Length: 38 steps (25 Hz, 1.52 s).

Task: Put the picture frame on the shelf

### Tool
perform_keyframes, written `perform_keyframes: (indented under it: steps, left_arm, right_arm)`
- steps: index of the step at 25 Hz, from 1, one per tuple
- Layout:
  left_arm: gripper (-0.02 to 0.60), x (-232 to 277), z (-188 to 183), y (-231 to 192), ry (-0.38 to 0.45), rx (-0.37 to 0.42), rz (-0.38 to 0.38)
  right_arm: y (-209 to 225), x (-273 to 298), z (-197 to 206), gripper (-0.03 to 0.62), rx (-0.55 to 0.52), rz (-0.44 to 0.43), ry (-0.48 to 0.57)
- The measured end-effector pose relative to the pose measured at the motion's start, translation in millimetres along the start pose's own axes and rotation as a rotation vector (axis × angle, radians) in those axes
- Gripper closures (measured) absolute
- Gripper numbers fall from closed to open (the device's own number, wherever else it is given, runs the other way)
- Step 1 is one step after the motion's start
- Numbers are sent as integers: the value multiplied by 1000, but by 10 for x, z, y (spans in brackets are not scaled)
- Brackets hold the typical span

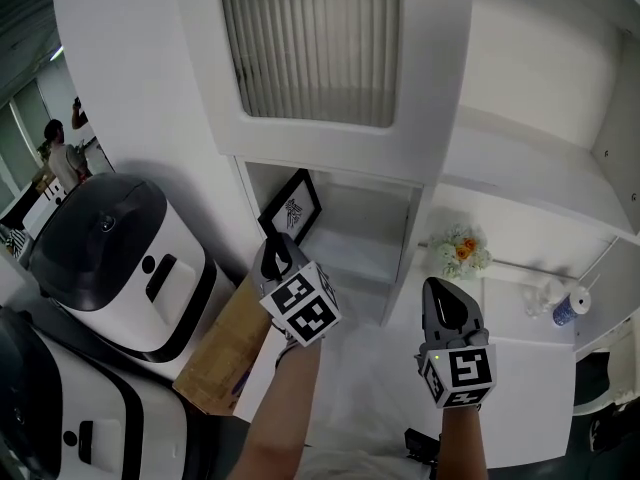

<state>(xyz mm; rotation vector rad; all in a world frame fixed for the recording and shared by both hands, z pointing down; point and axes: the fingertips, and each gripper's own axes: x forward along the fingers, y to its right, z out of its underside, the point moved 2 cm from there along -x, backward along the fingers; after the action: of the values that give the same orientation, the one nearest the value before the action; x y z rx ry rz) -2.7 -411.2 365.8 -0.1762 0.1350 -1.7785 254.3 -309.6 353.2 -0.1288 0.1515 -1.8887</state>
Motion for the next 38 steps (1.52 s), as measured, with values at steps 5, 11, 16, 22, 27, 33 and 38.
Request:
perform_keyframes:
  steps: [5, 11, 16, 22, 27, 33, 38]
  left_arm:
    - [502, 108, 112, -46, -26, -40, -42]
    - [502, 196, 195, -30, -43, -65, -66]
    - [502, 232, 226, -3, -60, -105, -71]
    - [502, 250, 232, 9, -67, -114, -76]
    - [466, 224, 196, -16, -57, -128, -75]
    - [374, 119, 79, 56, -56, -94, -5]
    - [330, -22, 66, 118, -114, -60, 124]
  right_arm:
    - [19, 16, 65, 585, 6, -2, -16]
    - [32, 19, 146, 585, 3, -5, -37]
    - [55, 6, 162, 585, 3, -3, -43]
    - [39, 1, 151, 585, 5, -3, -43]
    - [1, -35, 136, 585, -1, -10, -39]
    - [-65, -94, 69, 585, -3, -11, -25]
    - [-170, -183, -37, 585, -8, -4, -4]
